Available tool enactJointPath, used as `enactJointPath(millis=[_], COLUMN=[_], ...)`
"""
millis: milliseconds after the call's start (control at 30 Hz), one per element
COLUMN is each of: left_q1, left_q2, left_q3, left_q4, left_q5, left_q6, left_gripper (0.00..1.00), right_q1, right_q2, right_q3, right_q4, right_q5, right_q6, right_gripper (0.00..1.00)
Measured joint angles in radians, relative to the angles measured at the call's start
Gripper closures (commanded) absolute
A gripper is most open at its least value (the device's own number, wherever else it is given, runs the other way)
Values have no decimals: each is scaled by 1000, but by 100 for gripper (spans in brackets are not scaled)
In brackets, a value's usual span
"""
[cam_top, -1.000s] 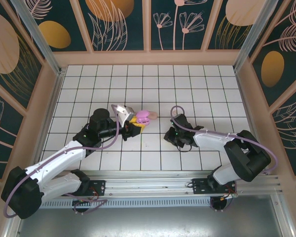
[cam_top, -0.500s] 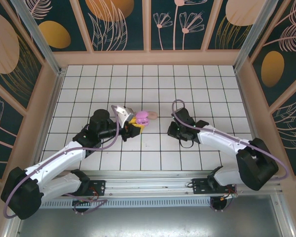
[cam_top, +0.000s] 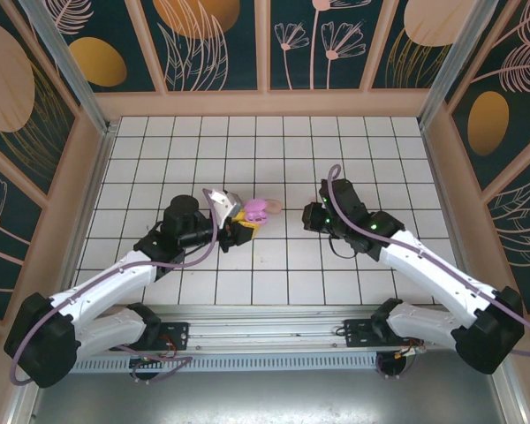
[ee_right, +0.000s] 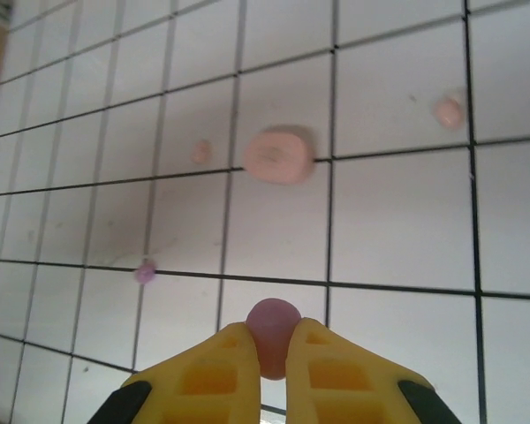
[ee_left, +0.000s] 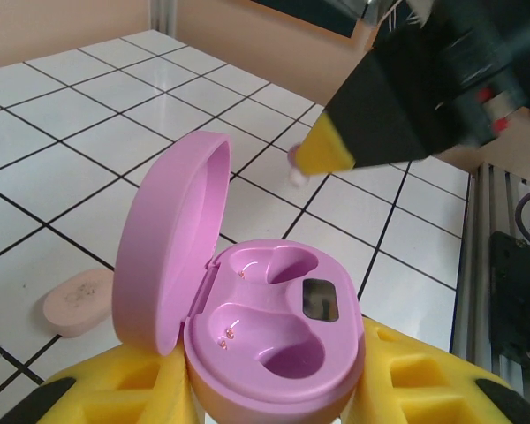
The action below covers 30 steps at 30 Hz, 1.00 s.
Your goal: Insert the wireless bluetooth earbuds into the charging case
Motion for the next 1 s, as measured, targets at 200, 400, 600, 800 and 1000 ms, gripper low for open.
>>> enactJointPath(millis=[200, 400, 600, 800, 1000], left_q1=[0, 0, 0, 0, 0], left_q2=[3, 14, 18, 18, 18], left_q3=[-6, -7, -16, -24, -24], left_q4=[18, 24, 51, 62, 67], left_q5=[2, 2, 21, 46, 71], left_q6=[8, 27, 53, 65, 64], left_gripper=[79, 78, 79, 78, 78], right_q1=[69, 98, 157, 217, 238], right_q2=[-14, -18, -5, 42, 82], right_q3=[84, 118, 172, 219, 224], right_q4=[-32, -45, -58, -60, -81], right_q5=[3, -37, -85, -105, -92], right_q6=[-95, -173, -235, -278, -325], right_gripper=[95, 96, 96, 96, 96])
